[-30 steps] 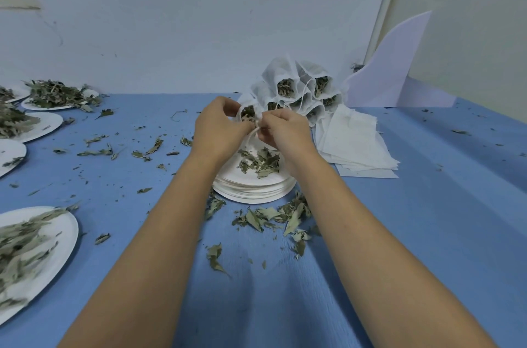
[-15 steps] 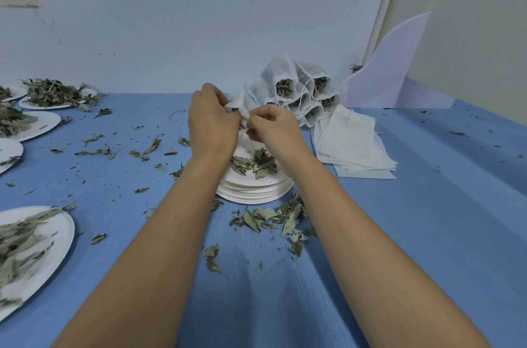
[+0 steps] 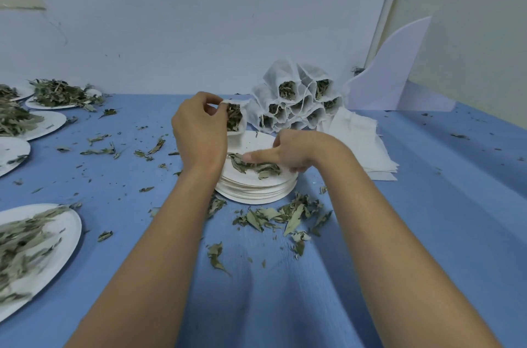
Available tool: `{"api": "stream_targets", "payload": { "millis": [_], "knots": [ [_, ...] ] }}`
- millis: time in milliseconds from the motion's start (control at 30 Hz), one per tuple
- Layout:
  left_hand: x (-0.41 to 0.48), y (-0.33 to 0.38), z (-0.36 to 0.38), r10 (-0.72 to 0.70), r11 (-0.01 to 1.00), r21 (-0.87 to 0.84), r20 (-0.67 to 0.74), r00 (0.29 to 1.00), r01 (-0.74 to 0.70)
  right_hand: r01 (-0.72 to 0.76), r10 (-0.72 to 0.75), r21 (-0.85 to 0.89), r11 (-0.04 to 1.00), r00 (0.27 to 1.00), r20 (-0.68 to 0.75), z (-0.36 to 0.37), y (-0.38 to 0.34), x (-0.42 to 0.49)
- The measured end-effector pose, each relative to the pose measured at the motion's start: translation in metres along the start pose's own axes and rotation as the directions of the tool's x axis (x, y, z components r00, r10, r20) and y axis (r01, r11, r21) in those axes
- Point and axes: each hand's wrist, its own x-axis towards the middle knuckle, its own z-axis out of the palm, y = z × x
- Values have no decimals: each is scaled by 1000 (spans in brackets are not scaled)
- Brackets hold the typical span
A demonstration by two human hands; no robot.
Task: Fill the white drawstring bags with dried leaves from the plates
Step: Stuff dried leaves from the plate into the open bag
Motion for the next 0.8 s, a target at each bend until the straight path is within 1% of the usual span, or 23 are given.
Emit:
{"api": "stream_targets", "payload": {
  "millis": [33,100,233,367,467,633,700,800],
  "knots": [
    [-1,0,0,7,999,-34,-2,1000,-7,-2,3,-18,1000,1000,14,2,-3,0],
    [-4,2,-1,19,997,-75,-15,1000,-20,12,-12,2,1000,1000,11,7,-7,1],
    [-4,3,-2,11,995,-94,-32,999,-14,38,-36,31,999,997,-75,14,-14,3],
    [-4,3,-3,-56,992,-117,-10,998,55,112,-107,30,993,983,-150,20,-18,5],
    [-2,1,-6,-97,988,-119,-20,995,94,165,-147,71,984,967,-210,24,-21,10],
    [2,-8,-9,-194,965,-184,-30,980,185,181,-144,57,982,906,-399,35,-20,20],
    [1,-13,-7,-254,943,-228,-27,967,241,186,-139,66,980,889,-435,38,-19,23],
    [-2,-16,-3,-371,874,-332,16,929,355,219,-140,136,966,889,-437,30,-14,20]
  ]
}}
